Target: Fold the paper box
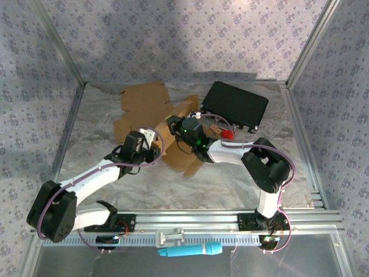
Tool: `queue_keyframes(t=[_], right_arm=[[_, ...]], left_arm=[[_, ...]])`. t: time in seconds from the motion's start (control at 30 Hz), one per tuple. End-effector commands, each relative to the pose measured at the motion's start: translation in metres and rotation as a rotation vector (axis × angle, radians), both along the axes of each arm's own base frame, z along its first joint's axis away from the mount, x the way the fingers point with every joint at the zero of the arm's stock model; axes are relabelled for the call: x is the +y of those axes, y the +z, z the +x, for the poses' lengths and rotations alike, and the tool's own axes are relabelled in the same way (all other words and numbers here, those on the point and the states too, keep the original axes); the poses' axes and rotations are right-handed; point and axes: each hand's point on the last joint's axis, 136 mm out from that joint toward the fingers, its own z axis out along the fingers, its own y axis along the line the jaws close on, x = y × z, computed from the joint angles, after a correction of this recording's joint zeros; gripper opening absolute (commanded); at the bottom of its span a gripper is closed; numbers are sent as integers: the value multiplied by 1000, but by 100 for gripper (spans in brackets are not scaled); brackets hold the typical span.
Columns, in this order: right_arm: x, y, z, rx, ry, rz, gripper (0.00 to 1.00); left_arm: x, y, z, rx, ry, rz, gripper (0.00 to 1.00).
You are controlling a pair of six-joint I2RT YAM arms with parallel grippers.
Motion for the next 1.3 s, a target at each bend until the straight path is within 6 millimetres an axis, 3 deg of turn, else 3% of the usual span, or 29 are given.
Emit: queue_keyframes(t=[0.0, 0.57, 0.83, 1.03, 1.27], right_arm=[[2, -11, -5, -17, 36, -7, 0], [5, -41, -4, -50, 48, -17, 0], [4, -19, -3, -68, 8, 29, 0], [-5, 6, -14, -55, -66, 53, 0], [0, 13, -38, -7, -131, 30, 0]], left_arm=[[-1, 0, 6, -39, 2, 10, 28], [-13, -2, 14, -34, 18, -34, 31], [-17, 8, 19, -64, 72, -45, 28], [1, 17, 19, -93, 140, -1, 28], [26, 28, -1, -123, 160, 49, 31]])
